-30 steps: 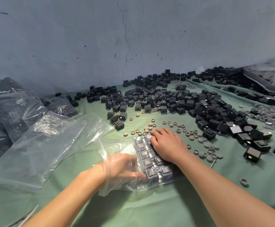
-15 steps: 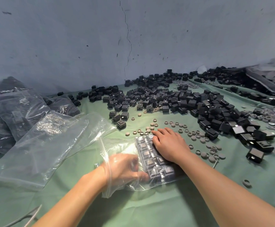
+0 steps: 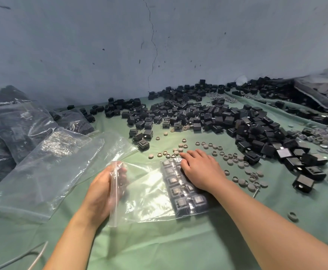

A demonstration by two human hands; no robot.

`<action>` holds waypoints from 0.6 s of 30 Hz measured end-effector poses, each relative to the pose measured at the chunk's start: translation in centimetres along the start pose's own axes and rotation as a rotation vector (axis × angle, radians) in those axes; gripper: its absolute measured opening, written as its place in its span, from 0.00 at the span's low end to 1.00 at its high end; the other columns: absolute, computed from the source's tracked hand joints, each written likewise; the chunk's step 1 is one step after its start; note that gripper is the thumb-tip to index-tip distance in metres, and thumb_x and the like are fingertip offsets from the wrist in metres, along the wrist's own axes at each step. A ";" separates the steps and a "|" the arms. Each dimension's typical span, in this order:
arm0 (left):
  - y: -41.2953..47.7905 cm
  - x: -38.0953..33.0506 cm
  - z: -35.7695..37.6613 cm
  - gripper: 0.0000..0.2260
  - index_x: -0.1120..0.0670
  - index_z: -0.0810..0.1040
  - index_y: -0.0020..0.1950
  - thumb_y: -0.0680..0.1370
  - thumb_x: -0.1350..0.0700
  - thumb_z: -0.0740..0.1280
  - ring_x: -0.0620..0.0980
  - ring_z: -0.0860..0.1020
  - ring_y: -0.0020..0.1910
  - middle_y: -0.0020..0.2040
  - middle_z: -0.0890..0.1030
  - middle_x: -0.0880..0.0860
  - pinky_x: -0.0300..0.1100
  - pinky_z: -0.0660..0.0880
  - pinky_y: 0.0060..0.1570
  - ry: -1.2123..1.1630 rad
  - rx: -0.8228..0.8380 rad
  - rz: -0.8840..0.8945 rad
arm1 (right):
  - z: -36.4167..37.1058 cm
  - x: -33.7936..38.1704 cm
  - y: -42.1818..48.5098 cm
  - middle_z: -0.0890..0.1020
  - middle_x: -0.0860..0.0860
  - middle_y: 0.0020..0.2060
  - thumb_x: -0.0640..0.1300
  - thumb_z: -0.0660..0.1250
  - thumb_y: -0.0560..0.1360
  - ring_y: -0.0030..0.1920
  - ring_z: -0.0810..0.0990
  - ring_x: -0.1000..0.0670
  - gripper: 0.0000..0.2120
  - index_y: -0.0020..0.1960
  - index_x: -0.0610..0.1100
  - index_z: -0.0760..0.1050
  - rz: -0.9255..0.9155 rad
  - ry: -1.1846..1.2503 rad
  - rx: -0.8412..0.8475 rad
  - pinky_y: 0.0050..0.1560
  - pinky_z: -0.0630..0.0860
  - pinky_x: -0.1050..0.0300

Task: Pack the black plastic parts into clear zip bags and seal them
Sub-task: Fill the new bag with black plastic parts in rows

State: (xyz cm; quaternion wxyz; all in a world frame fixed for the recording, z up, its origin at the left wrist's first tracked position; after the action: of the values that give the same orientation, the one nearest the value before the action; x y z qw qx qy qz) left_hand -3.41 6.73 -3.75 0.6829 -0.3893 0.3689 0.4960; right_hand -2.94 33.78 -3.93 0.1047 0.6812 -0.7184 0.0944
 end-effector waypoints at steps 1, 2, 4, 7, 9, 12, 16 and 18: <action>0.0 -0.1 -0.2 0.09 0.51 0.80 0.48 0.82 0.50 0.62 0.44 0.75 0.34 0.39 0.80 0.49 0.41 0.73 0.35 -0.057 -0.021 -0.017 | 0.0 0.0 0.0 0.61 0.52 0.79 0.54 0.44 0.84 0.80 0.53 0.49 0.25 0.80 0.54 0.57 0.000 0.001 -0.001 0.78 0.52 0.45; -0.1 -0.2 -0.4 0.10 0.52 0.80 0.49 0.82 0.49 0.62 0.45 0.76 0.34 0.39 0.81 0.49 0.41 0.76 0.34 -0.120 -0.040 -0.021 | 0.1 0.0 0.1 0.60 0.52 0.79 0.54 0.44 0.84 0.80 0.53 0.49 0.25 0.80 0.55 0.57 0.000 0.004 -0.002 0.78 0.51 0.45; -0.1 -0.5 -0.8 0.09 0.53 0.79 0.48 0.82 0.51 0.62 0.45 0.78 0.33 0.37 0.81 0.50 0.39 0.78 0.34 -0.238 -0.108 0.015 | 0.1 0.0 0.1 0.60 0.52 0.80 0.55 0.44 0.84 0.80 0.53 0.49 0.25 0.80 0.55 0.57 -0.001 0.007 -0.006 0.78 0.51 0.45; 0.1 -0.9 -1.7 0.08 0.53 0.78 0.43 0.81 0.55 0.63 0.44 0.77 0.32 0.37 0.79 0.50 0.33 0.77 0.37 -0.465 -0.212 0.036 | 0.2 -0.1 0.1 0.61 0.52 0.79 0.55 0.44 0.84 0.80 0.53 0.49 0.25 0.80 0.55 0.57 -0.003 0.007 -0.011 0.78 0.51 0.45; 0.3 -1.1 -2.2 0.08 0.53 0.77 0.42 0.81 0.56 0.64 0.44 0.76 0.32 0.38 0.78 0.51 0.31 0.77 0.38 -0.558 -0.228 0.037 | 0.1 -0.1 0.1 0.61 0.52 0.79 0.55 0.44 0.84 0.80 0.53 0.49 0.25 0.80 0.55 0.57 -0.002 0.004 -0.014 0.78 0.51 0.45; 0.4 -0.9 -2.4 0.08 0.52 0.77 0.42 0.80 0.56 0.64 0.44 0.76 0.32 0.37 0.79 0.51 0.31 0.76 0.38 -0.559 -0.235 0.040 | 0.1 -0.1 0.2 0.61 0.52 0.79 0.55 0.44 0.84 0.80 0.54 0.49 0.25 0.80 0.56 0.57 0.002 0.005 -0.014 0.78 0.51 0.46; 0.4 -1.1 -2.7 0.07 0.51 0.76 0.41 0.79 0.56 0.63 0.45 0.74 0.31 0.36 0.77 0.49 0.34 0.72 0.35 -0.571 -0.252 0.093 | -0.2 -0.1 0.2 0.64 0.53 0.78 0.56 0.49 0.84 0.79 0.57 0.49 0.24 0.79 0.57 0.59 0.004 0.070 -0.038 0.77 0.54 0.46; 0.5 -1.2 -3.1 0.08 0.51 0.76 0.40 0.79 0.56 0.63 0.45 0.72 0.32 0.36 0.76 0.48 0.36 0.69 0.38 -0.581 -0.275 0.130 | -0.6 -0.2 0.1 0.68 0.53 0.76 0.56 0.54 0.83 0.76 0.63 0.50 0.23 0.78 0.57 0.61 0.008 0.158 -0.068 0.74 0.61 0.46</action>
State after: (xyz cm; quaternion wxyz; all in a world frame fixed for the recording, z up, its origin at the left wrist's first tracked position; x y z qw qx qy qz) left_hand -4.51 3.58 -4.09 0.6677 -0.2956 0.1122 0.6740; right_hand -3.02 34.14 -3.43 0.1838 0.6650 -0.7133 0.1236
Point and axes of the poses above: each hand's wrist, its own y-axis towards the middle knuckle, its own z-axis out of the palm, x = y × z, the point moved 2 cm from there along y, towards the middle knuckle
